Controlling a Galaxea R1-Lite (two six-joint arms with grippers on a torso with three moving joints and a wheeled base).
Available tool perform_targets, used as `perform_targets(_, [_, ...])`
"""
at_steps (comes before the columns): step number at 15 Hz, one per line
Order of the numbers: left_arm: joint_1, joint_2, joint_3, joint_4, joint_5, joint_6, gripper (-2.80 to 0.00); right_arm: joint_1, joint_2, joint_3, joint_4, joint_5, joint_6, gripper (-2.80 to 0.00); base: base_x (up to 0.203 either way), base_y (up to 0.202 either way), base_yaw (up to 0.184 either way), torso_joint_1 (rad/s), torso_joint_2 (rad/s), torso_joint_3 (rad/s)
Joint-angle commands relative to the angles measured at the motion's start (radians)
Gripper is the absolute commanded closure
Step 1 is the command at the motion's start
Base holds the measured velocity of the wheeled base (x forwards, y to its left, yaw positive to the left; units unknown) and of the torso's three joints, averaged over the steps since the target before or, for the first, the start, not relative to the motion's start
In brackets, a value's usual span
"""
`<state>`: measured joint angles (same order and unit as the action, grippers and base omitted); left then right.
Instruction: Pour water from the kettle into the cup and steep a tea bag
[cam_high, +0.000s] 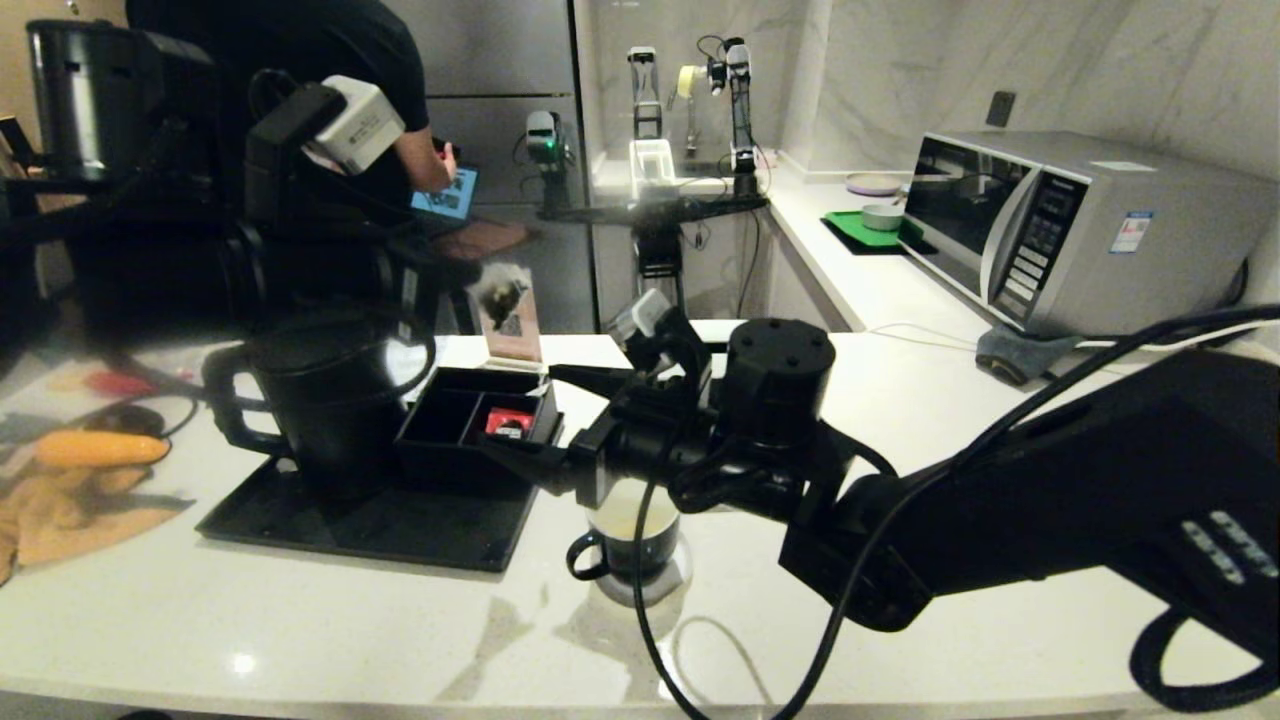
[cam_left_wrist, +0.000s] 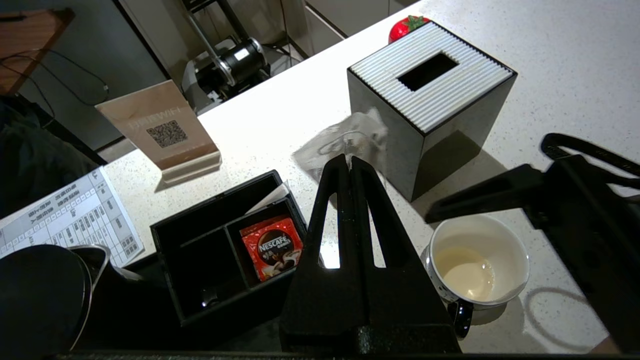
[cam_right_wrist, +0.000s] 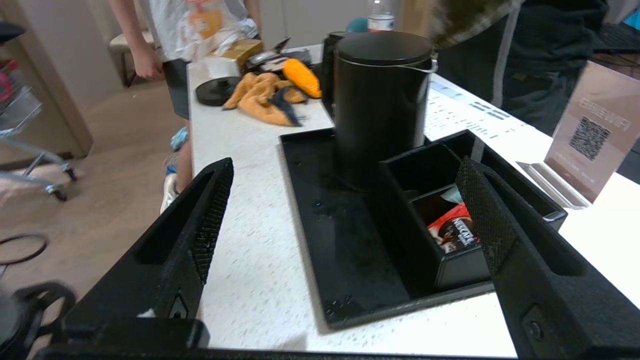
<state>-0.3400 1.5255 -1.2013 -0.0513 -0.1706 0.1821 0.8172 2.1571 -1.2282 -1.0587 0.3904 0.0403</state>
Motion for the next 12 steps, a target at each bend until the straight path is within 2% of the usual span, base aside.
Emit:
perform_targets(1, [-0.002,-0.01,0.0,-0.001,-0.001,0.002,0.0,0.0,0.048,-0.047,-0.004,-0.004,0.008,-2.8,0.0,0.0,0.0,0.0,0.0,0.0])
perform_targets(9, [-0.008,-0.037,0.009,0.005,-0.001,0.0,0.0,-0.029,0.125,-0.164,0.003,-0.005,0.04,-2.8,0.0,0.0,0.0,0.0,0.0,0.0])
perform_targets(12, [-0.038,-0.044,0.011,0.007,0.0,0.0,0.0,-0.043,0.139,-0.199,0.01,-0.005,0.04,-2.8,0.0,0.0,0.0,0.0,0.0,0.0])
